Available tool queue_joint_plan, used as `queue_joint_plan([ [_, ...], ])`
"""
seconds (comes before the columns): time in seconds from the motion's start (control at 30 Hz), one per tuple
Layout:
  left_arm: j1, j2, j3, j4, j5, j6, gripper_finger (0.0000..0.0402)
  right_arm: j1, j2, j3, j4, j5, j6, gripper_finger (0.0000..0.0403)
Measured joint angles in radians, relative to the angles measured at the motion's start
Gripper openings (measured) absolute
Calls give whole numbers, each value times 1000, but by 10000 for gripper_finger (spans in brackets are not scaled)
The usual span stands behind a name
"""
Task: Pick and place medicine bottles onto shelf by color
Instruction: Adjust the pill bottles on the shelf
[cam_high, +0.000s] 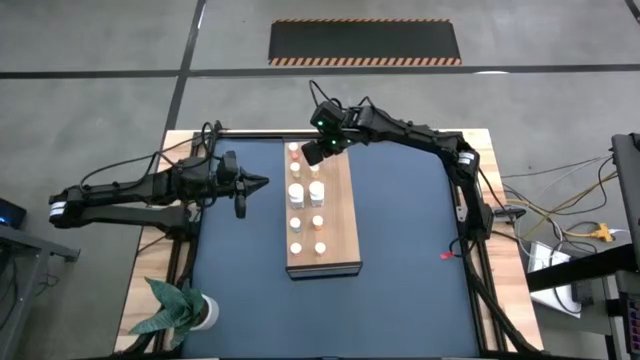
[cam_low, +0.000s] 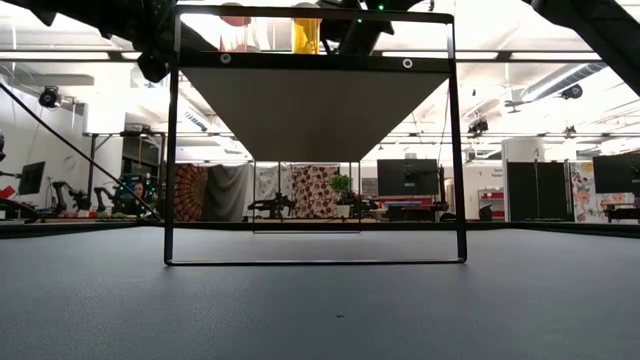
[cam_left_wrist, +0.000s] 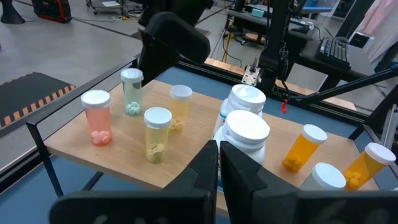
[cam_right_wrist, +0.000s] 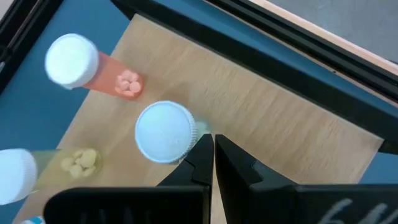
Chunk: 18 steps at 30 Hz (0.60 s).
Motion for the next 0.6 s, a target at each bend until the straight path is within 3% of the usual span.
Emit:
queue_joint_plan([
  [0.6, 0, 0, 0, 0, -9, 0, 0, 0, 0, -38, 15, -16, 1, 9],
])
